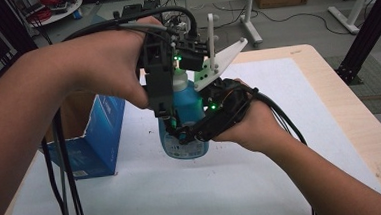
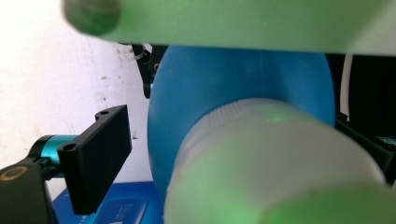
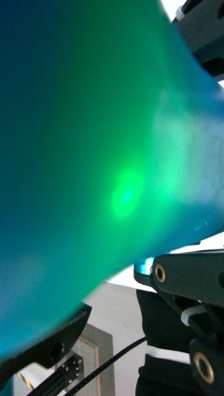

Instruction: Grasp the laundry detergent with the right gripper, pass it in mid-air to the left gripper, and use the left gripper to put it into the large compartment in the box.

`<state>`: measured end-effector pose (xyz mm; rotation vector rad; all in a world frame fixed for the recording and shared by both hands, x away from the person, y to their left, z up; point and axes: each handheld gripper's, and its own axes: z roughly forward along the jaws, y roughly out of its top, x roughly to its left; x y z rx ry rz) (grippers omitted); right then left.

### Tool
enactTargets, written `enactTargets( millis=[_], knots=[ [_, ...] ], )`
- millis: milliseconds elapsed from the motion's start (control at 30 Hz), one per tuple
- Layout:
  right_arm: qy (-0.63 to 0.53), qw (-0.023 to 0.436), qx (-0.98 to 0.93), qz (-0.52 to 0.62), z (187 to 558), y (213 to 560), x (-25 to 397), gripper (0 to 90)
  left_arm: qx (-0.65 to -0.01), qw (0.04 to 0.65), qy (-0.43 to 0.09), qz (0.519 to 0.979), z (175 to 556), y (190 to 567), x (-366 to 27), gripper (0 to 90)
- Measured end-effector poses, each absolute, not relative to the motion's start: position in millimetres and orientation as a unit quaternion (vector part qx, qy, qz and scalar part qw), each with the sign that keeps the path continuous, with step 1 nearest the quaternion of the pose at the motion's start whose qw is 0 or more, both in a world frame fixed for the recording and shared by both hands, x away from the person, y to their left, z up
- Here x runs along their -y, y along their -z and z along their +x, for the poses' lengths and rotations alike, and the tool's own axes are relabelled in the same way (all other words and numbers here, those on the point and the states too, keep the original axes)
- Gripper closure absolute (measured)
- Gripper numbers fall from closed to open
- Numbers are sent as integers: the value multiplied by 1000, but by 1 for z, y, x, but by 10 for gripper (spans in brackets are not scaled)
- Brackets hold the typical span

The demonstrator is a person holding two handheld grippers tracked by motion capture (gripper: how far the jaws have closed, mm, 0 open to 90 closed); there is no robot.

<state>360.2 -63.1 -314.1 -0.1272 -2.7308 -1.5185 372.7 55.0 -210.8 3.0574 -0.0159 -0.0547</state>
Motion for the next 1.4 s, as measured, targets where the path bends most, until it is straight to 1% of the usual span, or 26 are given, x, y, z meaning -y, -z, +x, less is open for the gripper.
enactTargets(
  millis=[200, 267, 433, 467, 633, 667, 700, 800, 867, 900, 933, 967, 1067, 1133, 1200, 1267, 1300, 1400],
  knots=[
    [485, 6, 873, -41, 361, 315, 63, 483, 6, 45, 18, 999, 374, 211, -55, 126],
    [485, 3, 874, -43, 360, 315, 62, 482, 2, 43, 20, 999, 374, 211, -54, 154],
    [488, 10, 872, -44, 360, 316, 60, 482, -9, 46, 21, 999, 373, 213, -54, 161],
    [488, 9, 872, -45, 360, 316, 60, 482, 0, 38, 21, 999, 374, 212, -54, 183],
    [488, 11, 872, -46, 360, 317, 60, 482, -6, 40, 22, 999, 374, 213, -54, 197],
    [488, 10, 872, -45, 360, 317, 60, 482, 4, 28, 22, 999, 375, 212, -54, 207],
    [488, 11, 872, -46, 359, 317, 60, 482, -8, 39, 23, 999, 374, 213, -54, 216],
    [488, 12, 872, -46, 359, 317, 59, 482, -15, 43, 24, 999, 373, 214, -54, 220],
    [490, 9, 871, -39, 360, 317, 60, 482, -25, 49, 23, 998, 371, 215, -54, 256],
    [490, 9, 871, -39, 360, 317, 60, 482, -25, 49, 23, 998, 371, 215, -54, 256],
    [489, 9, 871, -40, 360, 317, 60, 482, -7, 31, 23, 999, 374, 213, -53, 263],
    [489, 9, 871, -40, 360, 317, 60, 482, -7, 31, 23, 999, 374, 213, -53, 279],
    [489, 9, 871, -39, 360, 319, 60, 483, -11, 33, 26, 999, 373, 214, -53, 281],
    [487, 10, 872, -44, 359, 319, 60, 483, -8, 25, 29, 999, 374, 216, -52, 321],
    [488, 11, 872, -45, 359, 319, 60, 483, -7, 23, 33, 999, 374, 216, -51, 322],
    [489, 11, 871, -47, 359, 320, 60, 483, -12, 31, 40, 999, 373, 217, -52, 375],
    [493, 4, 869, -33, 362, 321, 61, 483, -11, 32, 40, 999, 374, 217, -52, 376],
    [493, 10, 869, -45, 360, 321, 62, 483, -2, 27, 37, 999, 374, 216, -51, 381]
  ],
)
